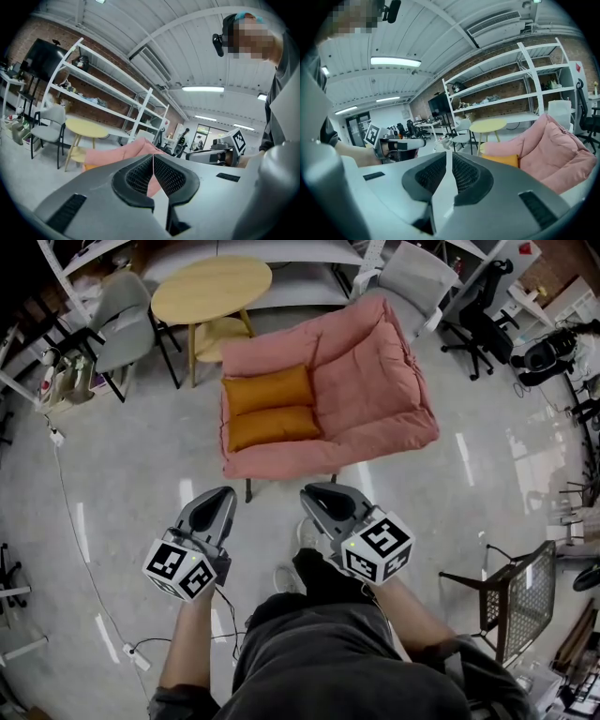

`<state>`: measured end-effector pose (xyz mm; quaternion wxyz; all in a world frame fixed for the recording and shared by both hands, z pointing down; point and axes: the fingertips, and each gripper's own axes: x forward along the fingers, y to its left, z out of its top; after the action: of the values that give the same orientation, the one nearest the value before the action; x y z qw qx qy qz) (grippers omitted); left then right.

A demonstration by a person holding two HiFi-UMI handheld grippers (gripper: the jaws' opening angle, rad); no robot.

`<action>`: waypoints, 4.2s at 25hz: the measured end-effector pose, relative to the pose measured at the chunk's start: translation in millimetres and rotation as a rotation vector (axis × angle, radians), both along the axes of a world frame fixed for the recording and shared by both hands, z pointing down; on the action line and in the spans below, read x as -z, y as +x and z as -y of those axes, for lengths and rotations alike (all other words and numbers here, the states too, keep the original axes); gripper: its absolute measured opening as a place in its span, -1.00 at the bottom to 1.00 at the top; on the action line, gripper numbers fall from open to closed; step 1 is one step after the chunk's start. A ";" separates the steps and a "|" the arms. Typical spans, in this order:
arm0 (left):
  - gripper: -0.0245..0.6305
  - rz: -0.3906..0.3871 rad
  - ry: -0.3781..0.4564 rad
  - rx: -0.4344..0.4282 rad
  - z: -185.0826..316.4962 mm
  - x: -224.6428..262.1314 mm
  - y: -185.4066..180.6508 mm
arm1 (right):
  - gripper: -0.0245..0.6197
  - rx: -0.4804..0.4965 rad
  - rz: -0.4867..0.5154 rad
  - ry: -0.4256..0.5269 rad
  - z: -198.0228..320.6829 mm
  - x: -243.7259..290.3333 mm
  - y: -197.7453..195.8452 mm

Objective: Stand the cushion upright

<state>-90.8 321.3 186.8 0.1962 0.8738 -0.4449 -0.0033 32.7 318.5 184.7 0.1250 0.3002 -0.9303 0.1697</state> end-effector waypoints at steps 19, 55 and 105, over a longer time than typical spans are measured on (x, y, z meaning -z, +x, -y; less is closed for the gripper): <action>-0.70 0.059 -0.138 0.063 204.2 -81.1 -27.3 | -0.57 0.151 -0.053 -0.136 180.8 -93.3 -41.8; 0.10 -0.084 -0.645 -0.196 495.5 -526.8 -129.8 | -0.09 0.637 -0.995 -0.081 265.4 -522.3 -249.5; -0.87 -0.080 -0.675 -0.415 502.4 -251.6 244.5 | -0.71 -0.717 -0.167 -0.246 363.0 -257.6 208.5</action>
<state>153.7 -181.1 438.4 0.4860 0.8308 -0.2269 0.1487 241.3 -44.5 442.3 0.1679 0.6020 -0.7257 0.2878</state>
